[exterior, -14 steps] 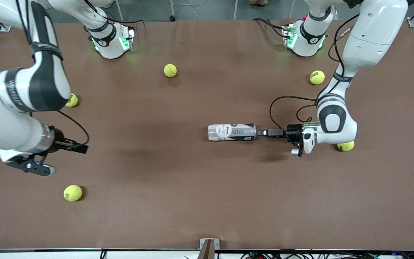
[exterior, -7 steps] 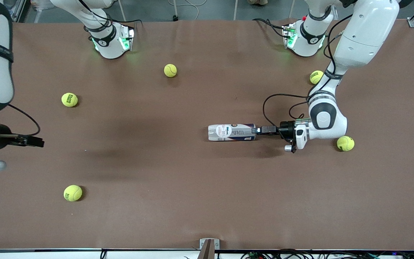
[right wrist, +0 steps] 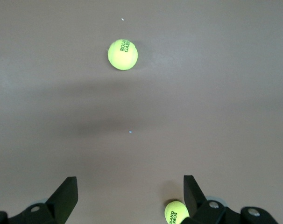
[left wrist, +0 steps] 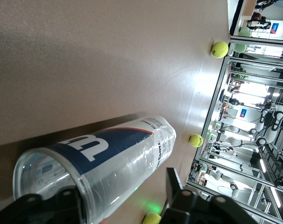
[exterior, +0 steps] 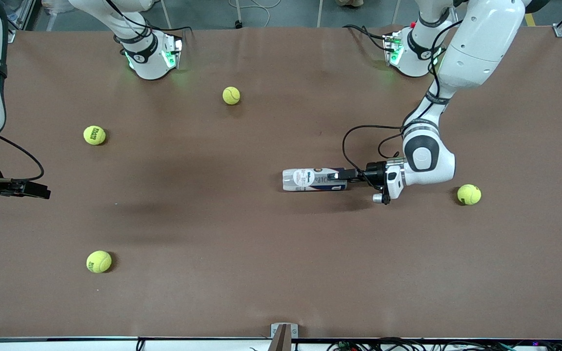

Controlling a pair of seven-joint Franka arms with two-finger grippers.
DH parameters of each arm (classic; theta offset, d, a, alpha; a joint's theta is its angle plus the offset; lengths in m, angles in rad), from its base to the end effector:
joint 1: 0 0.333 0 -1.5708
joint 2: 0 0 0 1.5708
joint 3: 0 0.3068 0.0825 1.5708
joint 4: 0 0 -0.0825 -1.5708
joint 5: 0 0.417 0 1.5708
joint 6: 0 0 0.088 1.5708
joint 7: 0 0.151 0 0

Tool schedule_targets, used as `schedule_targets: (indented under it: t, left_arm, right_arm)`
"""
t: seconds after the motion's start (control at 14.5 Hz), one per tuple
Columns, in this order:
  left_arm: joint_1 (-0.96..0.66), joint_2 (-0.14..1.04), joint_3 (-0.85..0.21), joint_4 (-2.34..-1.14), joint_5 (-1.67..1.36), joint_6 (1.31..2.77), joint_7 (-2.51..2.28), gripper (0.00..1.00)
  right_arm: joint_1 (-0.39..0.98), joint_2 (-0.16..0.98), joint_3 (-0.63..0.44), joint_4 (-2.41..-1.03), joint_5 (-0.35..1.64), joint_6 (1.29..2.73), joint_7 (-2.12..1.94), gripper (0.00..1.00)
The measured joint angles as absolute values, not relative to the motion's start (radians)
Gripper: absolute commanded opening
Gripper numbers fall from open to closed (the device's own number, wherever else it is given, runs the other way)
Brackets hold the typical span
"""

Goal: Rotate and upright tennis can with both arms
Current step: 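Grasp the can's bottom end with the left gripper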

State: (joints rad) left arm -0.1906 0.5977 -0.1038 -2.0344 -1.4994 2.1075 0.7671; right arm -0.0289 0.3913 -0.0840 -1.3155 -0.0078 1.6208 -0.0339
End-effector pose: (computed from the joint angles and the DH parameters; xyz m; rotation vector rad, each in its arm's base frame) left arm 0.5368 -0.2553 0.0868 2.0070 0.1730 -0.1824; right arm 0.6885 -0.0709 0.4532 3.1029 -0.1138 -0.1357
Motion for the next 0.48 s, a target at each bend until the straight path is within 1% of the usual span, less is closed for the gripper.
schedule_targets:
  t: [0.21,0.48]
  left_arm:
    - [-0.178,0.598,-0.101,-2.034,-1.5,2.109,0.791,0.0]
    - [-0.173,0.588,-0.103,-2.02,-1.502,2.103,0.795,0.0]
  right_arm:
    - [-0.024,0.389,-0.073,-1.301,0.002,1.616,-0.034,1.0]
    - [-0.015,0.35,-0.073,-1.298,0.008,1.582,-0.034,1.0]
